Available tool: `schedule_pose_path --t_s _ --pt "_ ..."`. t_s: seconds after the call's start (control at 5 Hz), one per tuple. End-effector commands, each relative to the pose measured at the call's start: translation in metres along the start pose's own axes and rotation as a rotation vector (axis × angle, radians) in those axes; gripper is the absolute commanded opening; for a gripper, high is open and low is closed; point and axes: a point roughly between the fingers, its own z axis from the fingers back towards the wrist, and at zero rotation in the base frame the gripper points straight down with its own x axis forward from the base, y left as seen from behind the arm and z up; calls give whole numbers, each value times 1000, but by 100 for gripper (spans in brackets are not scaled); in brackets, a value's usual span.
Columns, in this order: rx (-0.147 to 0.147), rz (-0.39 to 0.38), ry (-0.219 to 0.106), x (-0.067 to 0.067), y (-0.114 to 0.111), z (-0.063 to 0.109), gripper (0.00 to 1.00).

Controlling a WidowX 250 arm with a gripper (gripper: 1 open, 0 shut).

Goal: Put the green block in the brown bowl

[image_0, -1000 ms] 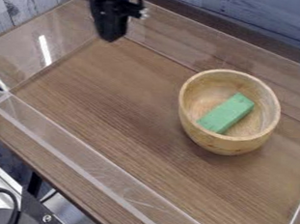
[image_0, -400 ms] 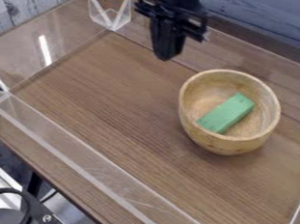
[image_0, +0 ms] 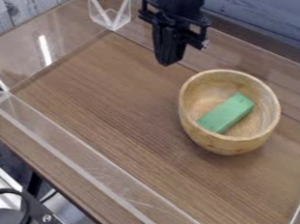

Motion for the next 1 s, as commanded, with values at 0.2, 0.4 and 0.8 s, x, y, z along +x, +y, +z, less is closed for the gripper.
schedule_pose_path --t_s 0.2,0.4,0.8 --pt "24 18 -48 8 15 4 0" --pt "25 25 -44 10 21 -1 0" --pt "31 67 -42 9 39 -10 0"
